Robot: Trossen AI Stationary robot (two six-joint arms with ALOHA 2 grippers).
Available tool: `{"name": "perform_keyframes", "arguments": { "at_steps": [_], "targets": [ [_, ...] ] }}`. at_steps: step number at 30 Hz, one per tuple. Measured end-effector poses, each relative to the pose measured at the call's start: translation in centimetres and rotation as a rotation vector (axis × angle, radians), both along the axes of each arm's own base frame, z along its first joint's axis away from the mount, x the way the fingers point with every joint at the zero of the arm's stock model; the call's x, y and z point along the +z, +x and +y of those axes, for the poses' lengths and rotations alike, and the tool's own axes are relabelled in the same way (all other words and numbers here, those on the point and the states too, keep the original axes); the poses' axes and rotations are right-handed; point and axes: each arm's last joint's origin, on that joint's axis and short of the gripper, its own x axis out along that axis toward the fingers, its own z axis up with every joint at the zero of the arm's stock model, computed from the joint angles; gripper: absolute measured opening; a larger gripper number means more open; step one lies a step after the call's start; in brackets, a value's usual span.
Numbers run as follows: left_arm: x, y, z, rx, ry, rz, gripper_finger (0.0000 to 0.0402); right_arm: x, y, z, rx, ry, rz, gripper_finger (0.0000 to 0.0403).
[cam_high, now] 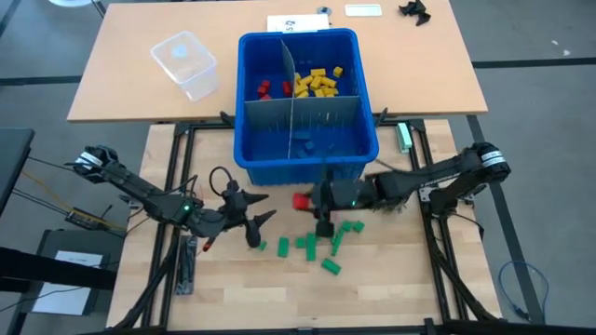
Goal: Sort Items/Unsort Items
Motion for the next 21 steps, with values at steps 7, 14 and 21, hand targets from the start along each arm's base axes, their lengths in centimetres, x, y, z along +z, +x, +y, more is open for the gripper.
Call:
{"name": "perform_keyframes", "arguments": {
  "at_steps": [7,14,21],
  "targets": [
    [0.0,0.0,0.3,0.062,0.027,-0.003,0.0248,5.1,0.7,-5.7,-0.144,-0.105,-0.118,0.0128],
    [0.2,0.1,0.2,0.038,0.015,-0.013,0.0248,6.5,0.3,-14.8,-0.316,-0.127,-0.255,0.0128],
    [0.2,0.1,0.2,0.037,0.014,-0.013,0.0248,4.5,0.1,-23.1,-0.410,-0.079,-0.314,0.0128]
  ]
}}
